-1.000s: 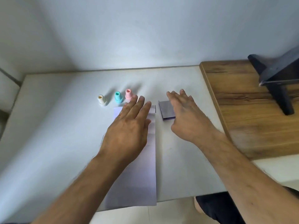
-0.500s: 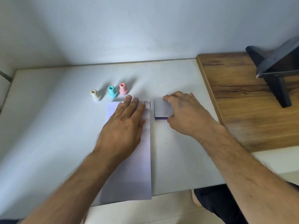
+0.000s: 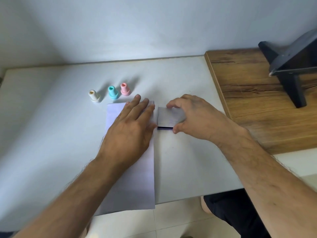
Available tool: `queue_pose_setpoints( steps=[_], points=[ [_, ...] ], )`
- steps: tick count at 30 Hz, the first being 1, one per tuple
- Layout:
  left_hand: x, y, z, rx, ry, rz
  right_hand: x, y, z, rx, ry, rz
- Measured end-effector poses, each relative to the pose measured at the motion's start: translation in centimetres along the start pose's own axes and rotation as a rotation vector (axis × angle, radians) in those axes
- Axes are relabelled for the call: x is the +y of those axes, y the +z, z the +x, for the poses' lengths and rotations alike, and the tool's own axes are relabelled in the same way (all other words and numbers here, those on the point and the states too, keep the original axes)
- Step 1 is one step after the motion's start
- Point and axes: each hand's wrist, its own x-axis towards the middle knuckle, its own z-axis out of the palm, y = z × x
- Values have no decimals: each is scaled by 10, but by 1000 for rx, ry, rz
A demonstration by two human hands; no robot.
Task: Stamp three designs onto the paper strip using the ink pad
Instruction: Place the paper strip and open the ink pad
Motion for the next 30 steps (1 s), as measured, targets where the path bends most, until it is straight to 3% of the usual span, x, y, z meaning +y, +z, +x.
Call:
queue_pose_setpoints(
  steps=[7, 18, 30],
  points=[
    [4, 3, -2, -8, 21, -2, 2, -9, -2, 10, -53, 19],
    [3, 0, -2, 43, -23, -63, 13, -10, 18, 348, 61, 93],
    [-5, -4, -2, 93, -74, -84, 16, 0, 21, 356, 123, 50]
  ],
)
